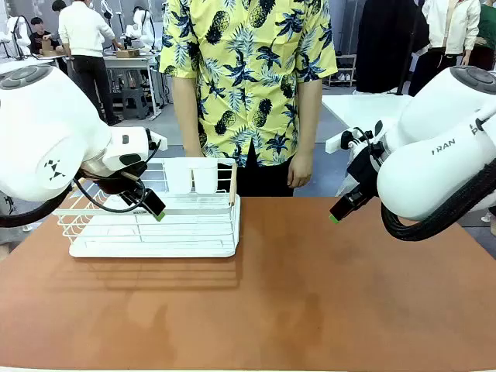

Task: Clean the table.
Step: Pick up the Lint Roller when the human hands it over.

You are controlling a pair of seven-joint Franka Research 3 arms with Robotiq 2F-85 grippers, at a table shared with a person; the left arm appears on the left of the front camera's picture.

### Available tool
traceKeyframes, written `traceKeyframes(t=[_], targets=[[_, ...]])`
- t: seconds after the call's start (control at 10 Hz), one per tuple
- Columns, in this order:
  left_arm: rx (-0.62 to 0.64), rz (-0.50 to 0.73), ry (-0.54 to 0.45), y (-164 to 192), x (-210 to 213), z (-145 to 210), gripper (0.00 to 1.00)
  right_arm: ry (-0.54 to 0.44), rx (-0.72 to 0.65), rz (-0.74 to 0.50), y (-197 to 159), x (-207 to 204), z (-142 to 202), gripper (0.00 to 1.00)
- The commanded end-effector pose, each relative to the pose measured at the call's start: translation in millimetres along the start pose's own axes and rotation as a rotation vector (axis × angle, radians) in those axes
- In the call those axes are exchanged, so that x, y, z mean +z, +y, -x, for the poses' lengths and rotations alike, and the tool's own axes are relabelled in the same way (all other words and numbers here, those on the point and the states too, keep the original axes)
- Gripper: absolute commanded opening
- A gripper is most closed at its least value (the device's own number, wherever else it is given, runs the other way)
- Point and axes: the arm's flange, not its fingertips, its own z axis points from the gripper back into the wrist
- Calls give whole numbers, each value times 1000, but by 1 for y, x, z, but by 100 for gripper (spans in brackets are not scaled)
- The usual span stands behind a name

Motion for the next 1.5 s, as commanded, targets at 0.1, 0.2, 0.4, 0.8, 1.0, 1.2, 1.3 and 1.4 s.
traceKeyframes(t=[0.1,0.2,0.4,0.8,1.0,1.2,1.3,1.4], targets=[[-1,0,0,0,0,0,100,0,0,0,0,0,0,100],[-1,0,0,0,0,0,100,0,0,0,0,0,0,100],[-1,0,0,0,0,0,100,0,0,0,0,0,0,100],[-1,0,0,0,0,0,100,0,0,0,0,0,0,100],[-1,0,0,-1,0,0,100,0,1,1,0,0,0,100],[88,160,18,9,51,-8,100,-21,-122,-139,-25,40,-21,100],[114,291,16,20,78,-8,100,-29,-198,-211,-42,60,-28,100],[141,416,-11,34,105,-4,100,-39,-269,-265,-62,77,-31,100]])
